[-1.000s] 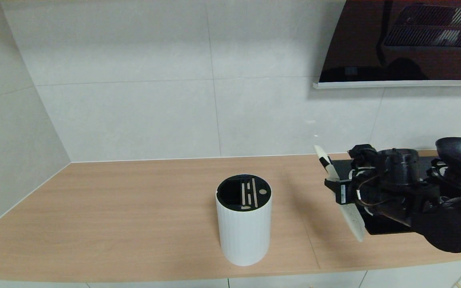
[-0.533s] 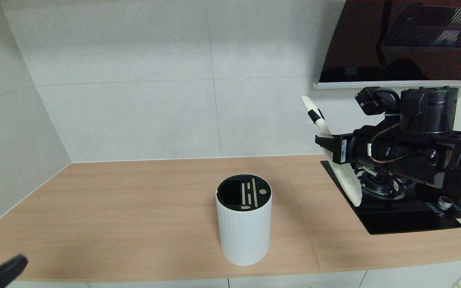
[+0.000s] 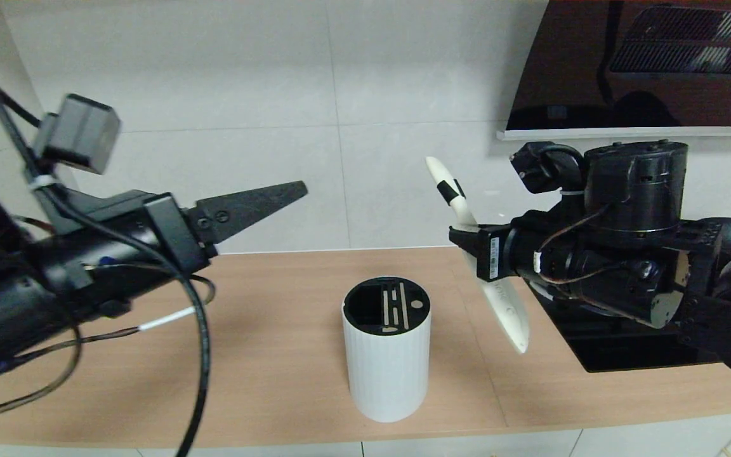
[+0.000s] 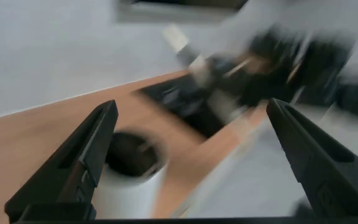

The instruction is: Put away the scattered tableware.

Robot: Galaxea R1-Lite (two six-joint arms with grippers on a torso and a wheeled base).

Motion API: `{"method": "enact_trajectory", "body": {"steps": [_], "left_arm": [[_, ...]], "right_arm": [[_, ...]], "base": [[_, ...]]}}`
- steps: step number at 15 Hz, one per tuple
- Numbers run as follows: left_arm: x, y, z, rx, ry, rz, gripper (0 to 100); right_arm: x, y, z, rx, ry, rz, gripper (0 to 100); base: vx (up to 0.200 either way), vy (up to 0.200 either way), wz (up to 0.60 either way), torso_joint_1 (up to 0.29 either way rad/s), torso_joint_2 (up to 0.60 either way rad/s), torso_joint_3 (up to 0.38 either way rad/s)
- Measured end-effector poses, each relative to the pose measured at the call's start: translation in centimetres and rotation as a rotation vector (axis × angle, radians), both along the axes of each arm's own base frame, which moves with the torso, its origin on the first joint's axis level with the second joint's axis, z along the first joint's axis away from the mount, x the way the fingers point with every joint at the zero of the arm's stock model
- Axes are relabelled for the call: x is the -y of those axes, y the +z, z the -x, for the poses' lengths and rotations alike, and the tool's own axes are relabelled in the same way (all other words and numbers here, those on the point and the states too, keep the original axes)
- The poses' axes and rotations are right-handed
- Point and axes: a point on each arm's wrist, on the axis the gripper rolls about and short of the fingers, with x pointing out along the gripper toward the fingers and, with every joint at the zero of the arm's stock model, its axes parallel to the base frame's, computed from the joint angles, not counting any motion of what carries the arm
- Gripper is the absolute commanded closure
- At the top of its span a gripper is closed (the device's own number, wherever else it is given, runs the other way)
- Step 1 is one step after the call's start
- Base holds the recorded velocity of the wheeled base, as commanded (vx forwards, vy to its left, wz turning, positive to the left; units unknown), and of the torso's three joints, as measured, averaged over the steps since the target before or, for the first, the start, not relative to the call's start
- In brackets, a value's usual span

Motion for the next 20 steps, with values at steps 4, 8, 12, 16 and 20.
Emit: {"method": "enact_trajectory", "body": {"steps": [4, 8, 12, 16, 20], "left_arm": [[4.9, -3.6, -3.1, -0.236, -0.097, 0.124, 0], [6.8, -5.3, -4.0, -0.291, -0.112, 0.113, 0], [7.7, -6.2, -5.0, -0.285, -0.061, 0.122, 0], [8.2, -6.9, -6.0, -0.289, -0.028, 0.123, 0], [8.3, -7.3, -6.2, -0.298, -0.024, 0.118, 0]], "right_arm": [[-2.3, -0.8, 0.5, -0.032, 0.046, -0.054, 100], [-4.0, -2.0, 1.0, -0.056, 0.061, -0.036, 100], [-5.0, -2.3, 2.0, -0.037, 0.101, -0.056, 100], [-5.4, -2.9, 2.7, -0.049, 0.123, -0.041, 100], [-5.6, -3.1, 3.1, -0.053, 0.134, -0.036, 100]], "base": [[0.0, 0.0, 0.0, 0.0, 0.0, 0.0], [0.0, 0.0, 0.0, 0.0, 0.0, 0.0], [0.0, 0.0, 0.0, 0.0, 0.0, 0.0], [0.0, 0.0, 0.0, 0.0, 0.0, 0.0], [0.0, 0.0, 0.0, 0.0, 0.0, 0.0]]}}
